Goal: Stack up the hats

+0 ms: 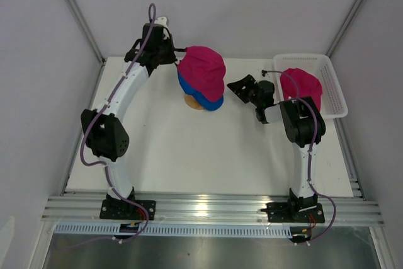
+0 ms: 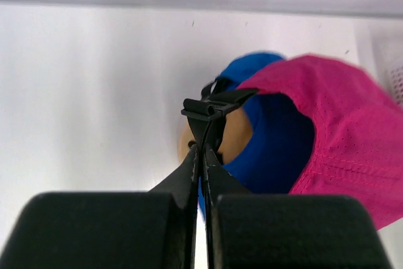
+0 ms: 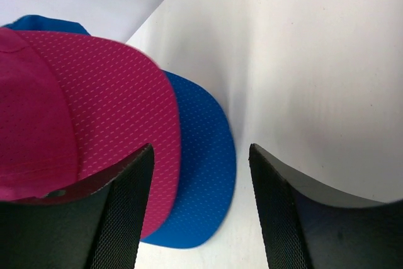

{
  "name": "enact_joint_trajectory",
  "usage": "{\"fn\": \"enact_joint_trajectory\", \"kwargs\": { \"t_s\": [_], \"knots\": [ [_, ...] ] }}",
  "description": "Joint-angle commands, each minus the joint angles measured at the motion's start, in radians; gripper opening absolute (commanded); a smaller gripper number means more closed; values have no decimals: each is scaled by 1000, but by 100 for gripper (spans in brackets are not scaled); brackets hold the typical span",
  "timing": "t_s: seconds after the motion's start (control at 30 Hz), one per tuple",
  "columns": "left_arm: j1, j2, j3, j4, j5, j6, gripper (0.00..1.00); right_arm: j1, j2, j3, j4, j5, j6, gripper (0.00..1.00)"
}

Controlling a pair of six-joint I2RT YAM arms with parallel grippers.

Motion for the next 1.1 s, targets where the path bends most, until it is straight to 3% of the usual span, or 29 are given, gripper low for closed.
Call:
{"fn": "enact_joint_trajectory", "kwargs": {
  "t_s": [0.0,0.2,0.53,0.87,1.07],
  "knots": [
    [4,52,154,-58,-17,36,1,3,-58,-15,89,31,19,65],
    [4,161,260,-117,-2,71,1,-11,-90,-44,92,40,14,66],
    [11,246,196,-88,67,111,1,-17,-109,-59,96,23,19,66],
    [32,247,30,4,36,108,1,5,-99,-65,91,3,42,70],
    [37,240,6,33,36,84,1,26,-107,-104,111,-14,71,70]
  ]
}}
